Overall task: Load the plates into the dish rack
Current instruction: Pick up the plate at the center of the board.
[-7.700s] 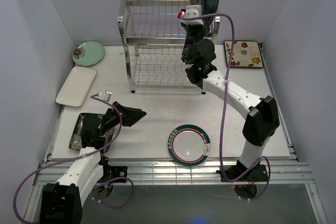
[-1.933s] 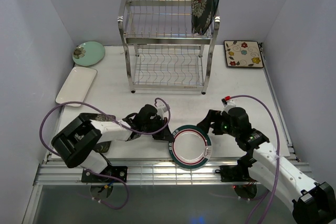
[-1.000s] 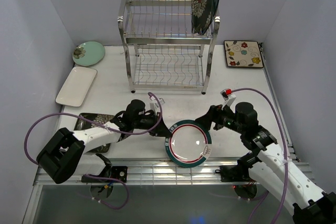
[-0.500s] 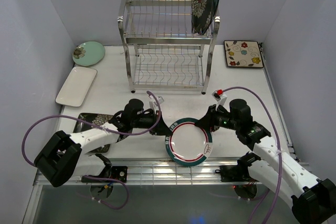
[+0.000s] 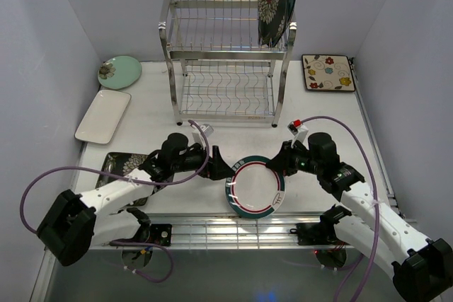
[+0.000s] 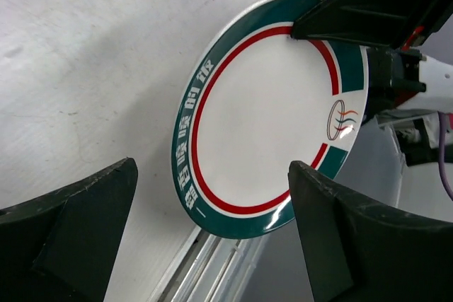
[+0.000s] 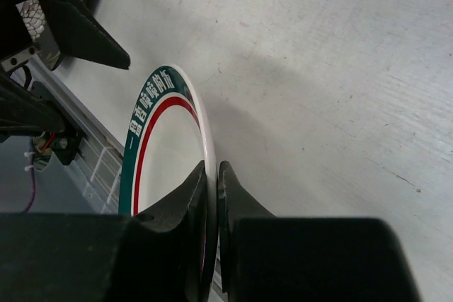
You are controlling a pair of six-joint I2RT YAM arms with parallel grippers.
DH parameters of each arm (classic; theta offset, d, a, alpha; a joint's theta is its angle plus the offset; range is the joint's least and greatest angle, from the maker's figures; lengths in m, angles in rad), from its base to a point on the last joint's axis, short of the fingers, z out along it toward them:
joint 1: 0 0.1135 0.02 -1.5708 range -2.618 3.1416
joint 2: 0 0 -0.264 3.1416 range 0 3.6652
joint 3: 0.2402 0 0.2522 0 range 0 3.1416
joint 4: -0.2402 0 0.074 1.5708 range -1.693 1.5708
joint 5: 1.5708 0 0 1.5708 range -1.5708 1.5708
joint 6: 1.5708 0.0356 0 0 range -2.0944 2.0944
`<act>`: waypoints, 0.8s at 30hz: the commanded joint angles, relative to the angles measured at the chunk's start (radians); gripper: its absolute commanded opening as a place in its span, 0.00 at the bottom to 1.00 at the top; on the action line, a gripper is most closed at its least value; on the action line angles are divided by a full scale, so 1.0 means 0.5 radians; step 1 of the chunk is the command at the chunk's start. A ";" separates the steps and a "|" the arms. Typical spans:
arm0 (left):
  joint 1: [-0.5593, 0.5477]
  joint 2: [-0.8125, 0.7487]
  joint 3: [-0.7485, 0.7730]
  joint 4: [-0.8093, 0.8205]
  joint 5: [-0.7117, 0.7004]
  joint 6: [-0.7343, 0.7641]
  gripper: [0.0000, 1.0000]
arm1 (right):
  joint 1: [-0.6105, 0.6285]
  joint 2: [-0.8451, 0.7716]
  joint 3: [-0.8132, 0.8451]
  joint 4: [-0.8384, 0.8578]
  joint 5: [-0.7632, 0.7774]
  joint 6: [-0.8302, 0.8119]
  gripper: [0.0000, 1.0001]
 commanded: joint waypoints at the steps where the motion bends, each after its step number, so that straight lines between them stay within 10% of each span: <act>1: -0.008 -0.263 0.045 -0.187 -0.406 0.050 0.98 | -0.006 -0.044 0.155 0.010 0.109 0.009 0.08; 14: -0.038 -1.085 -0.194 -0.166 -0.885 0.228 0.98 | -0.003 0.336 0.421 0.001 0.400 0.616 0.08; 24: -0.341 -0.948 -0.157 -0.104 -1.206 0.473 0.91 | -0.003 0.649 0.869 -0.633 0.624 1.297 0.08</act>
